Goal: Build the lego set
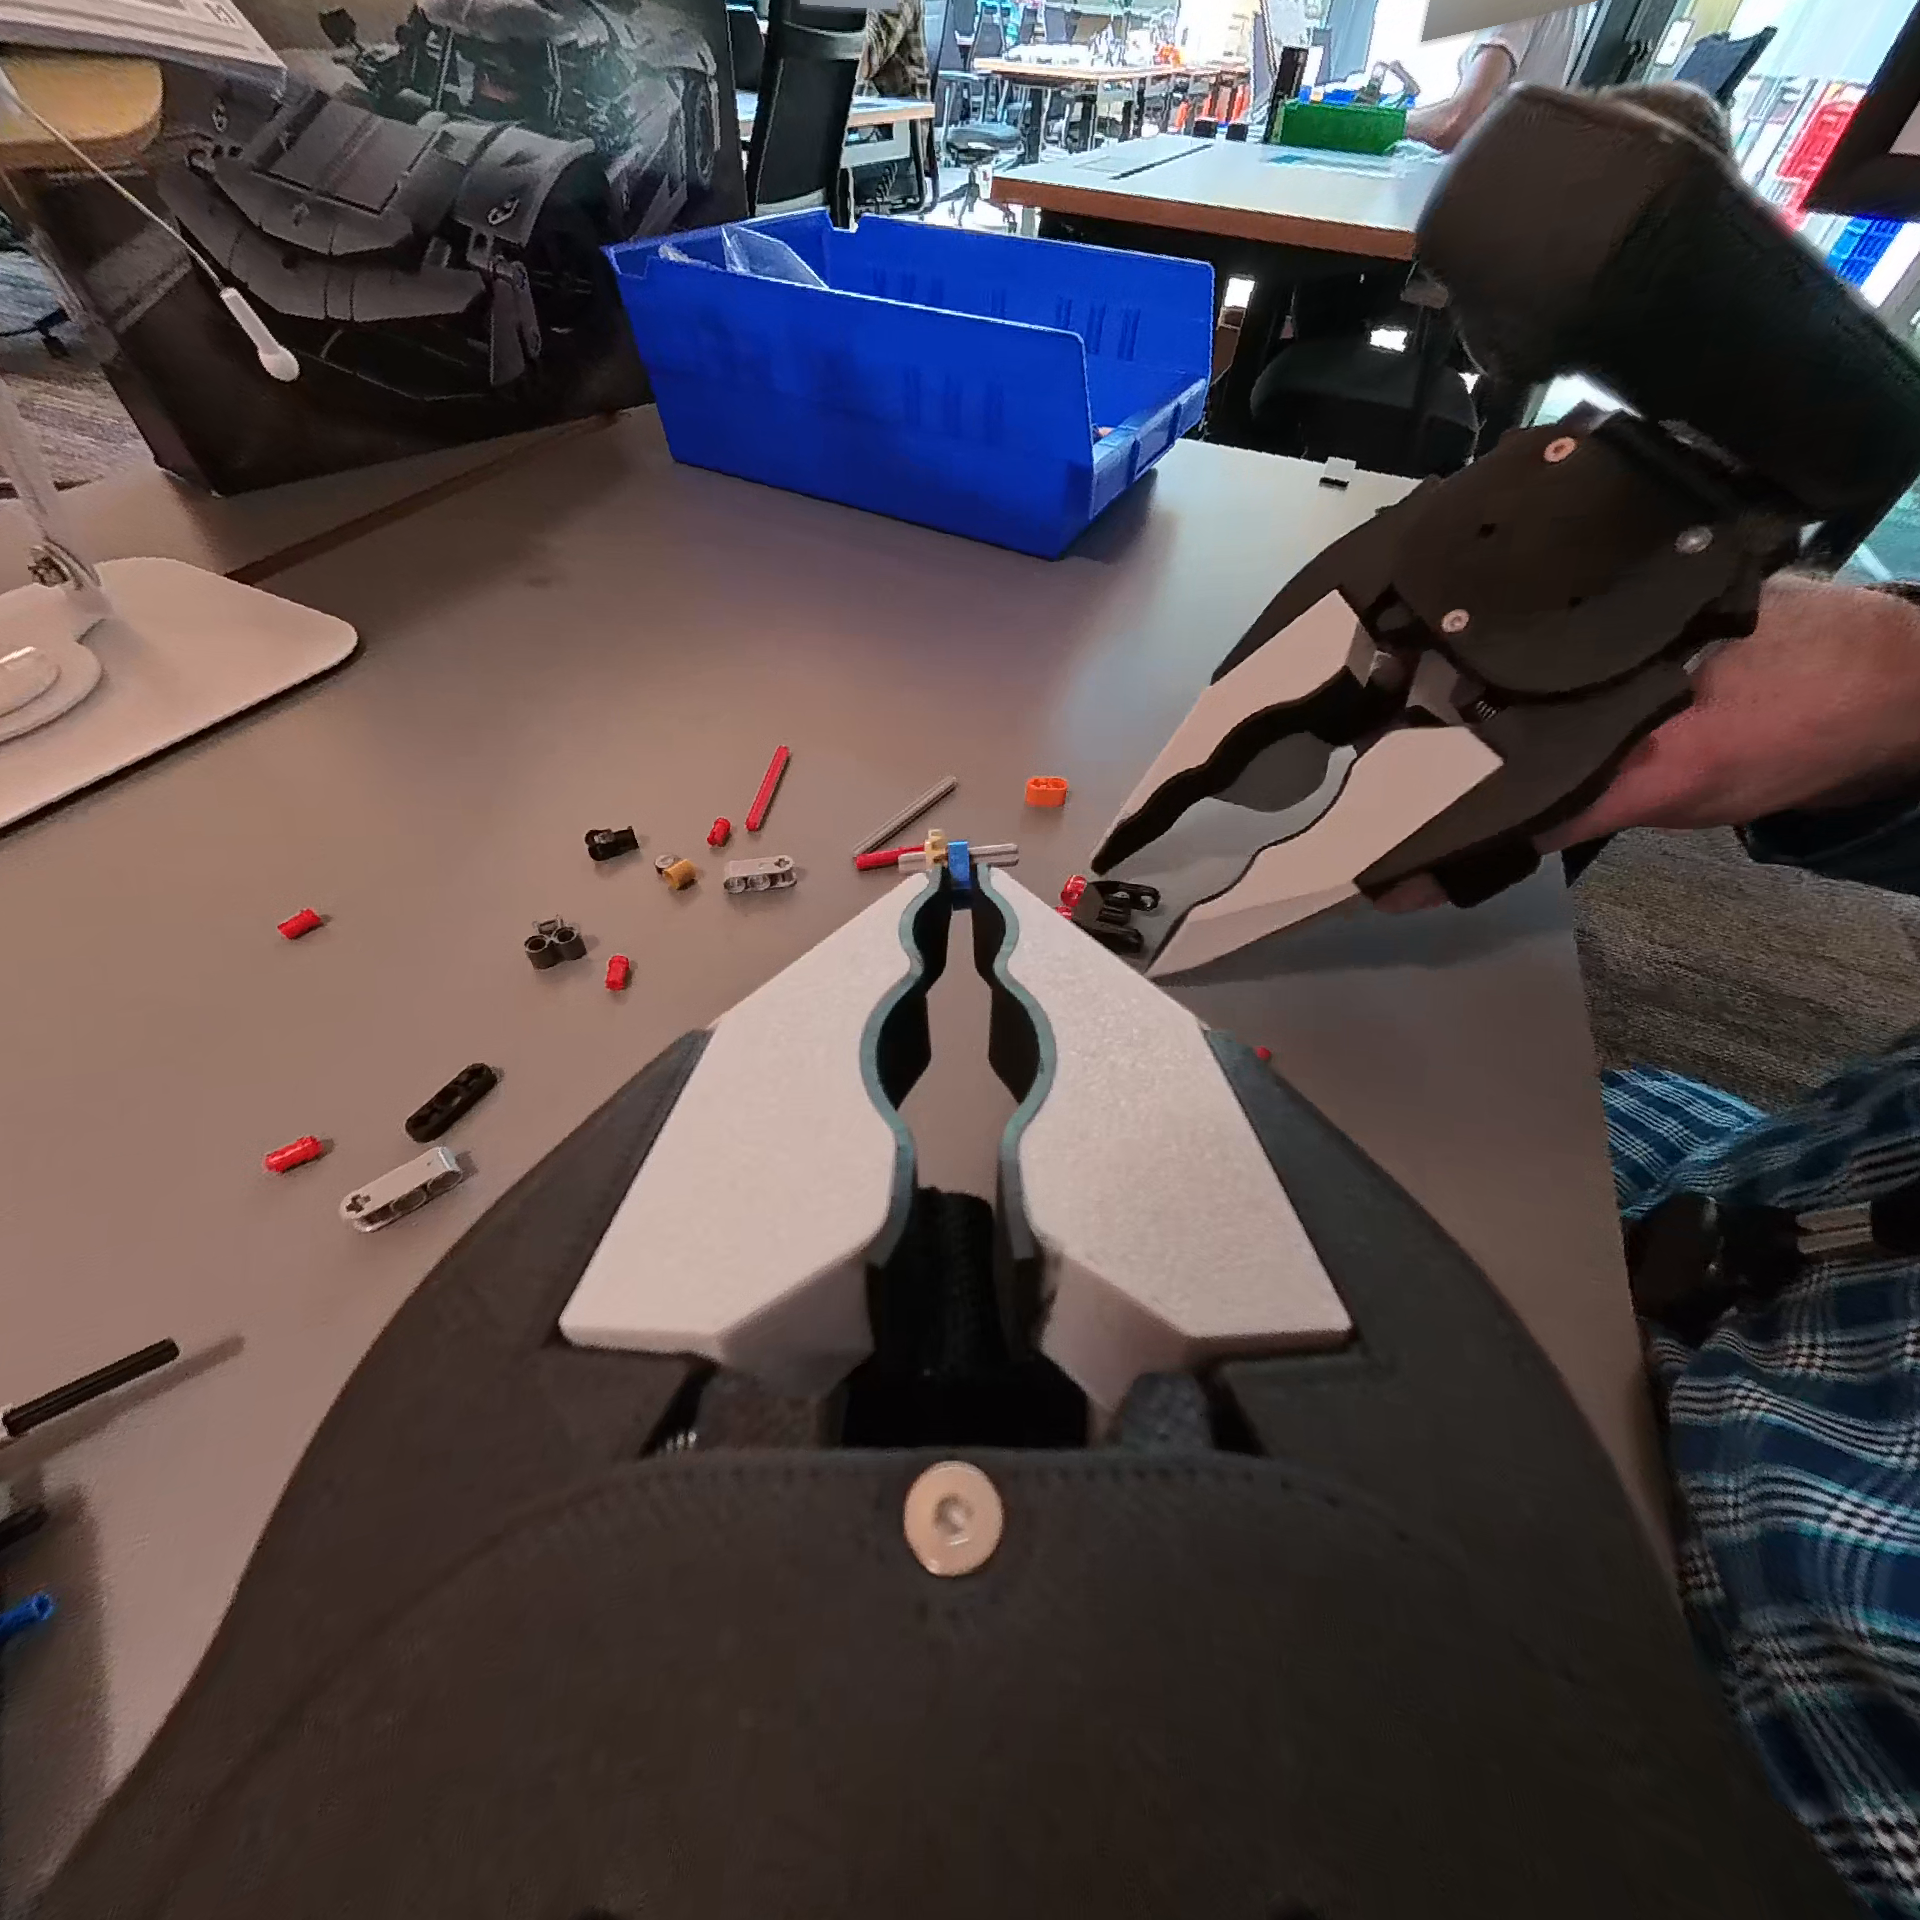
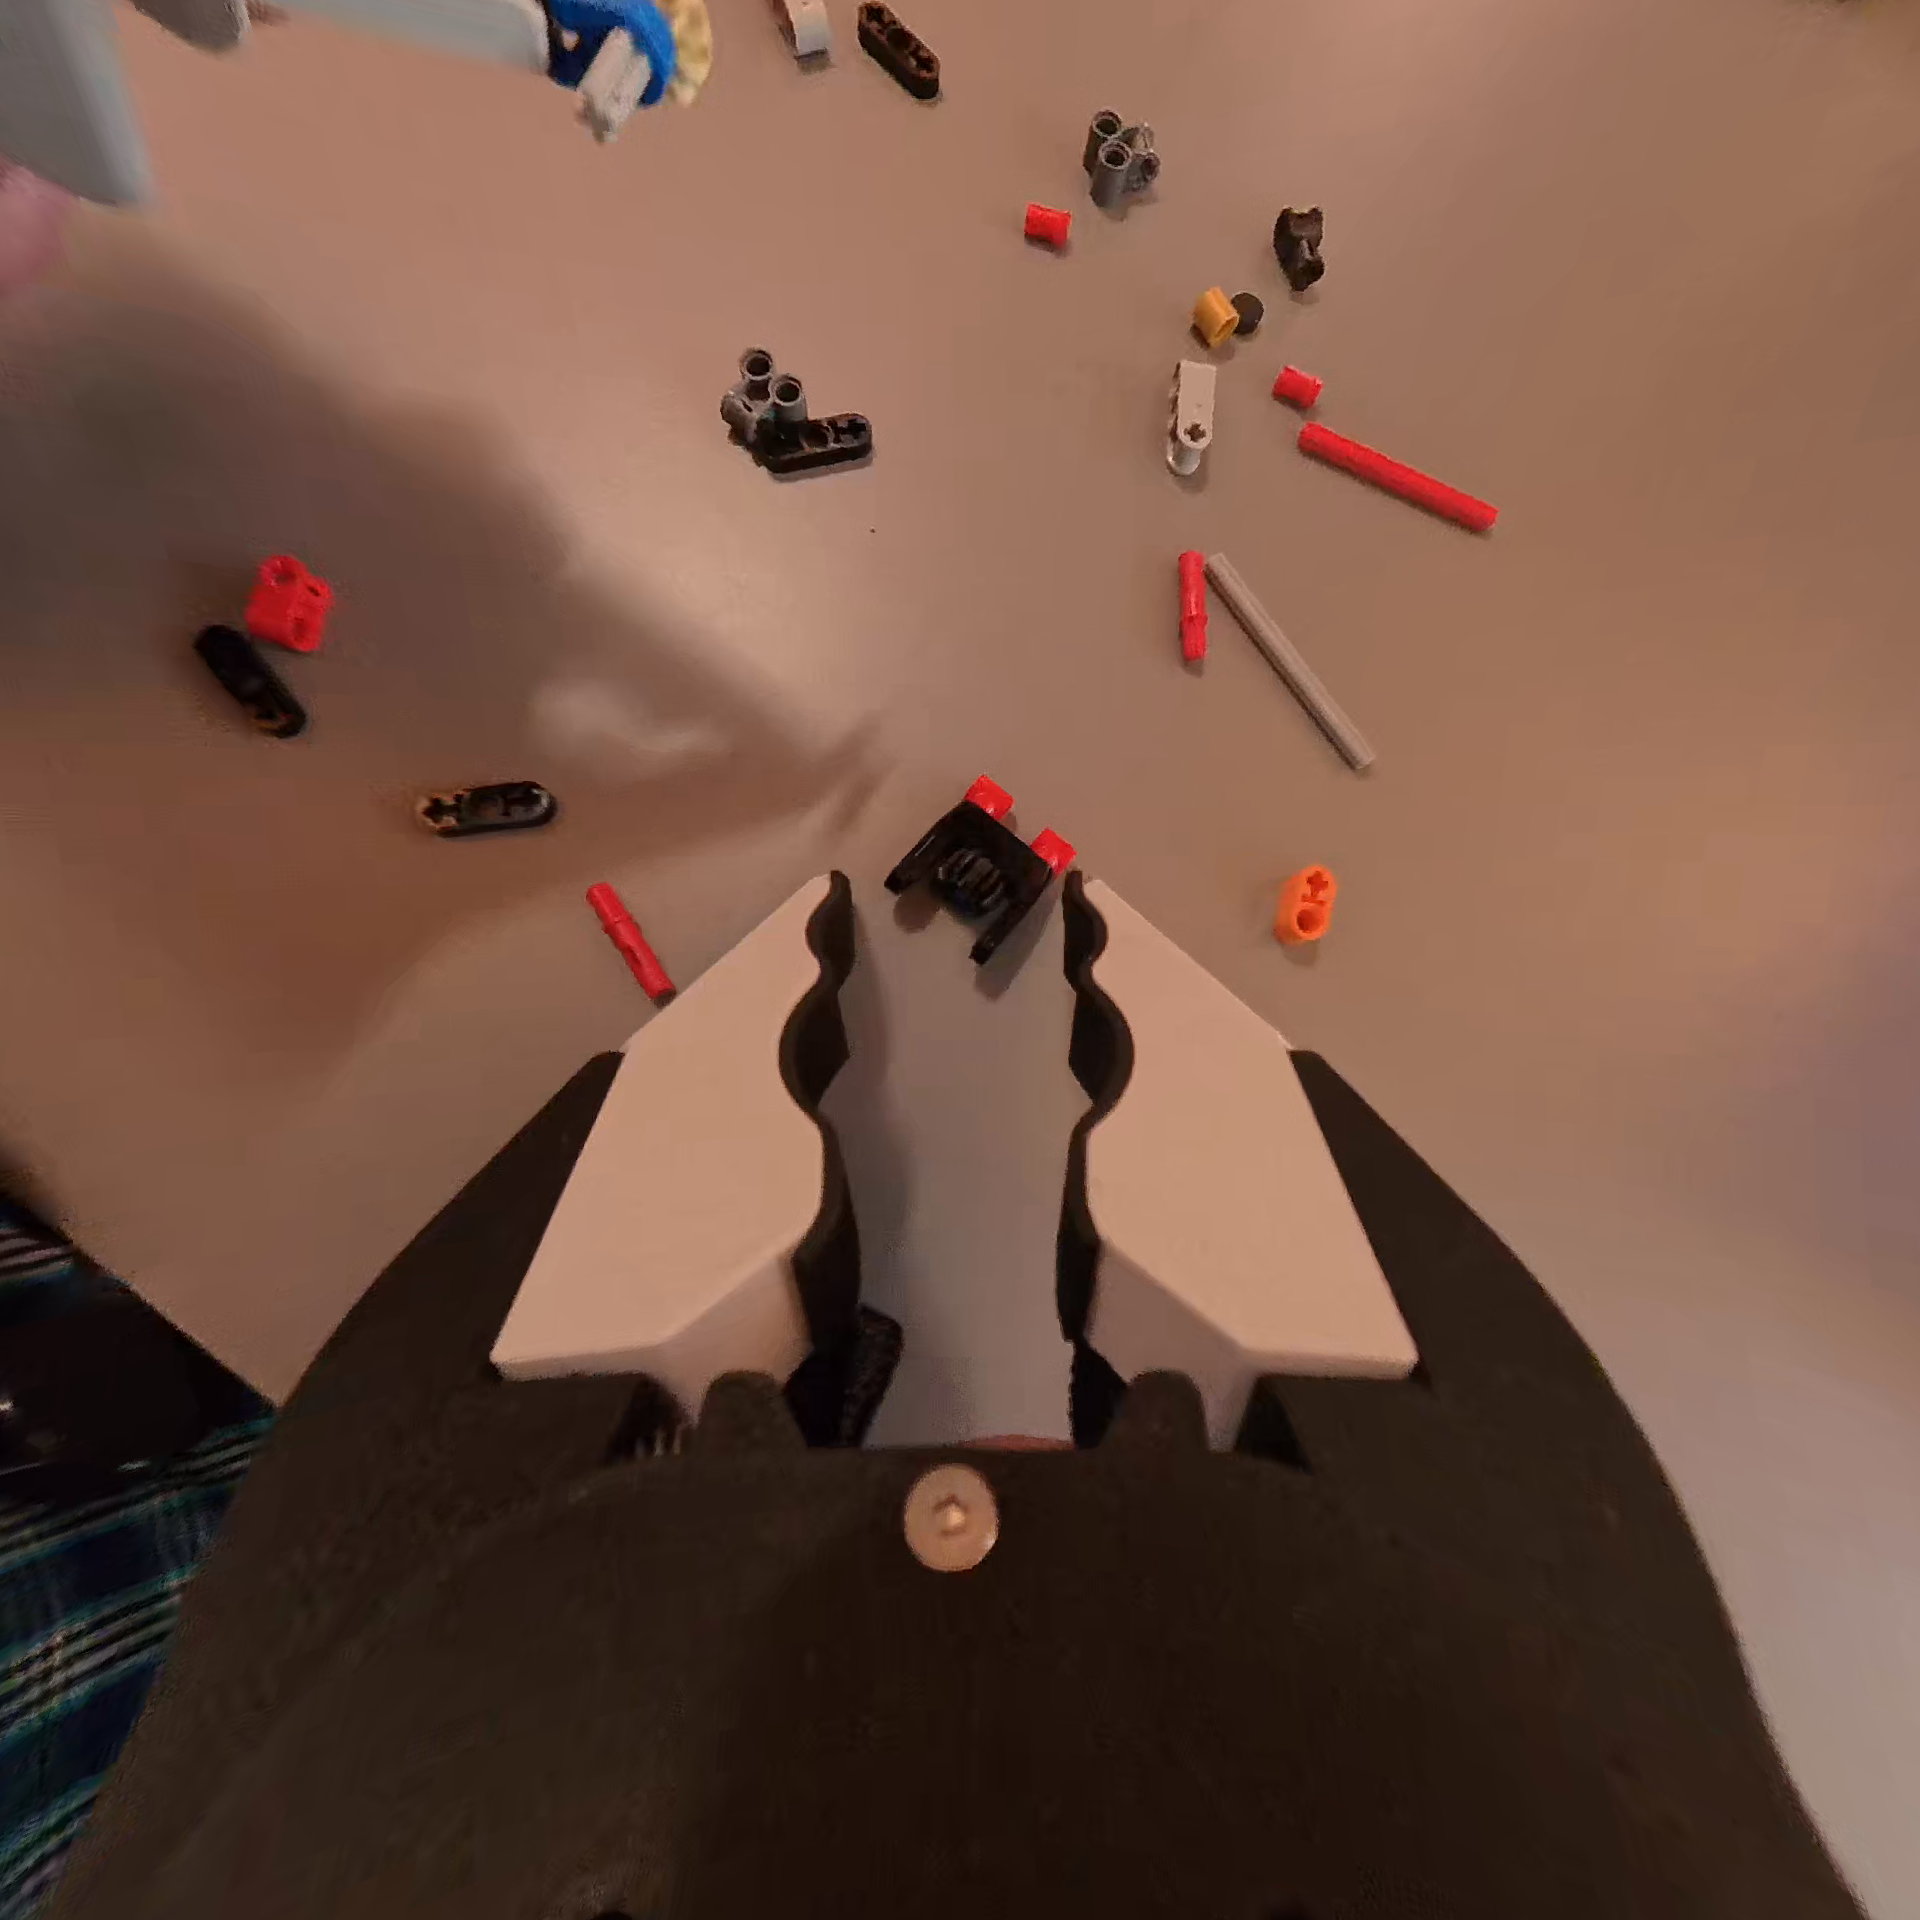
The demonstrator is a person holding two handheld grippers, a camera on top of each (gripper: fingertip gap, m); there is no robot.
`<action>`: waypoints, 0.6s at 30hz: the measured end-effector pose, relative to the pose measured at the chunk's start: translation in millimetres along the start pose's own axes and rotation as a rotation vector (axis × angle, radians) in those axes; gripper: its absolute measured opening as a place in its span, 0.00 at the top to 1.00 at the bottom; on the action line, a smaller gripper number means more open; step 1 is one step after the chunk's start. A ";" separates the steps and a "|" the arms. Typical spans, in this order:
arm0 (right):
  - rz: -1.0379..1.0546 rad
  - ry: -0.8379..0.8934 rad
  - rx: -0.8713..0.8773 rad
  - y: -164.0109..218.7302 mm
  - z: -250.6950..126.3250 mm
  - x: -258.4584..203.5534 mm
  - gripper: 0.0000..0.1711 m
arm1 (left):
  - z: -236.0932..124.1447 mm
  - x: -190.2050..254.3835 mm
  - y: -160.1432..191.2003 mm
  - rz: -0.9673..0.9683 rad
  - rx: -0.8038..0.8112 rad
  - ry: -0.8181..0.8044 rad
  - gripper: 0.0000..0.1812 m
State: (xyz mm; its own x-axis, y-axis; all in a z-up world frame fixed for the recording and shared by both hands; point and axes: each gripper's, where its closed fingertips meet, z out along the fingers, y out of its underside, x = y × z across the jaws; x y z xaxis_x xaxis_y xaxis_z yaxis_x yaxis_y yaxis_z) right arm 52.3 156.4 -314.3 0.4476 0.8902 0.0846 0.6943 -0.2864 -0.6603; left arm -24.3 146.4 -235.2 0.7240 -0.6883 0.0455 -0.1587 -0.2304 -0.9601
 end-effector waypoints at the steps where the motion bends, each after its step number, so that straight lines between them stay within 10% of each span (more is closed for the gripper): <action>1: 0.016 -0.014 0.007 -0.3 -1.3 -0.9 0.77 | 0.3 0.5 0.0 0.001 -0.002 0.000 0.99; 18: -0.051 -0.094 0.316 -47.9 -48.2 -3.2 0.82 | 13.7 24.4 -18.0 -0.152 0.082 0.191 0.99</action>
State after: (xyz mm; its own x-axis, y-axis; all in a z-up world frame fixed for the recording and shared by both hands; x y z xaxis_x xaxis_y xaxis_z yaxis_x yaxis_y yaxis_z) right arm 44.8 150.2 -246.9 0.3528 0.9335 0.0637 0.4985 -0.1299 -0.8571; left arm 5.5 143.2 -220.6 0.5940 -0.7693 0.2353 0.0028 -0.2906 -0.9569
